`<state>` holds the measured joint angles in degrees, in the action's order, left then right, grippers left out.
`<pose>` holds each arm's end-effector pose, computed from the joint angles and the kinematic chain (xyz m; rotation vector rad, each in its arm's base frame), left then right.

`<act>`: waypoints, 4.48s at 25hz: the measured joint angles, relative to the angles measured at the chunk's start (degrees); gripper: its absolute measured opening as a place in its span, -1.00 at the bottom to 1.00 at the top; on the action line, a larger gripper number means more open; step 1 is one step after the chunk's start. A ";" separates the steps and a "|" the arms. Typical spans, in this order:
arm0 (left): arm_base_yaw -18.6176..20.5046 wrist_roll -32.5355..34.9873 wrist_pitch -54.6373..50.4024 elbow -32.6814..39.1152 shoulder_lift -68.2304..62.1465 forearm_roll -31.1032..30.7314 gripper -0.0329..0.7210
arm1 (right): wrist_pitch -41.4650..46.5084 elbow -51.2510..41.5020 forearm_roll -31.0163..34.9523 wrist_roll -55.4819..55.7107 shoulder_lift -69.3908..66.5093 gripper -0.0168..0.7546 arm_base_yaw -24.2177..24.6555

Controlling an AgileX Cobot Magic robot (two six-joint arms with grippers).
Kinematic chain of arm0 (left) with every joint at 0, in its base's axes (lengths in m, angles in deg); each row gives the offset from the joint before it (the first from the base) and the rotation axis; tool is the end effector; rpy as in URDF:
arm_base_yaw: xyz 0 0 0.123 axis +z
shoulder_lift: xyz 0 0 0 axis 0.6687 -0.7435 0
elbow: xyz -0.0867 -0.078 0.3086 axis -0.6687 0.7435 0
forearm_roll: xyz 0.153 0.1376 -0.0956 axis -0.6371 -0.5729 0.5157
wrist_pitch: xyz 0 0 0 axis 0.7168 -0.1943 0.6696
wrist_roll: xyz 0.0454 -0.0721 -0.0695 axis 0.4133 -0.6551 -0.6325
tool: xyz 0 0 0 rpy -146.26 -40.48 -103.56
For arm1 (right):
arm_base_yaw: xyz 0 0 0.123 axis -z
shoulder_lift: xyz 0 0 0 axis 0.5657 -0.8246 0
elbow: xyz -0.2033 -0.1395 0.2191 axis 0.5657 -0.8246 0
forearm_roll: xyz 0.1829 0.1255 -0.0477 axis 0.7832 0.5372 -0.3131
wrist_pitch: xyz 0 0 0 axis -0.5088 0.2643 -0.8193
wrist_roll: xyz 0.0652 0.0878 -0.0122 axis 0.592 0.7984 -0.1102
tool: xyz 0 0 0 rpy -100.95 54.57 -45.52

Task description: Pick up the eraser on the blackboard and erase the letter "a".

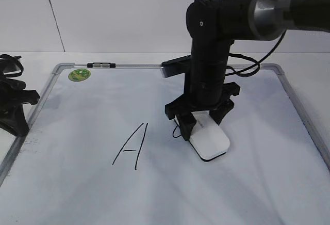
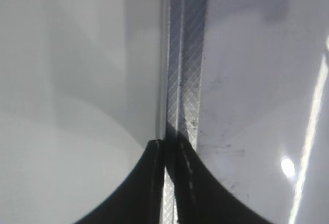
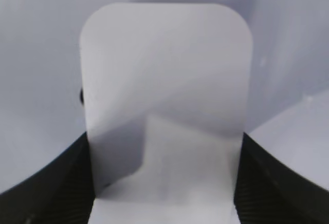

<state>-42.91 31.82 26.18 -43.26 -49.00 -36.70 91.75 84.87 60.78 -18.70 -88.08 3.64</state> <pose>0.3561 -0.0277 0.1901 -0.0817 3.0869 -0.3127 0.3658 0.2206 0.2067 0.7673 -3.0205 -0.0192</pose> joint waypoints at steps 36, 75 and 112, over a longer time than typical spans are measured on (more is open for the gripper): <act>0.00 0.00 0.10 0.00 0.00 0.00 -0.84 | 0.36 6.72 -13.42 6.01 5.32 0.49 -6.87; 0.00 0.00 0.21 0.00 0.00 0.00 -0.84 | 2.16 -15.23 -33.88 26.20 49.29 0.49 6.64; 0.00 0.10 0.21 0.00 0.00 0.26 -0.84 | 0.93 -16.19 -3.21 3.28 21.35 0.49 25.71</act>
<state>-42.91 31.92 26.38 -43.26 -49.00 -36.44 92.68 68.69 57.57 -15.41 -66.73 29.35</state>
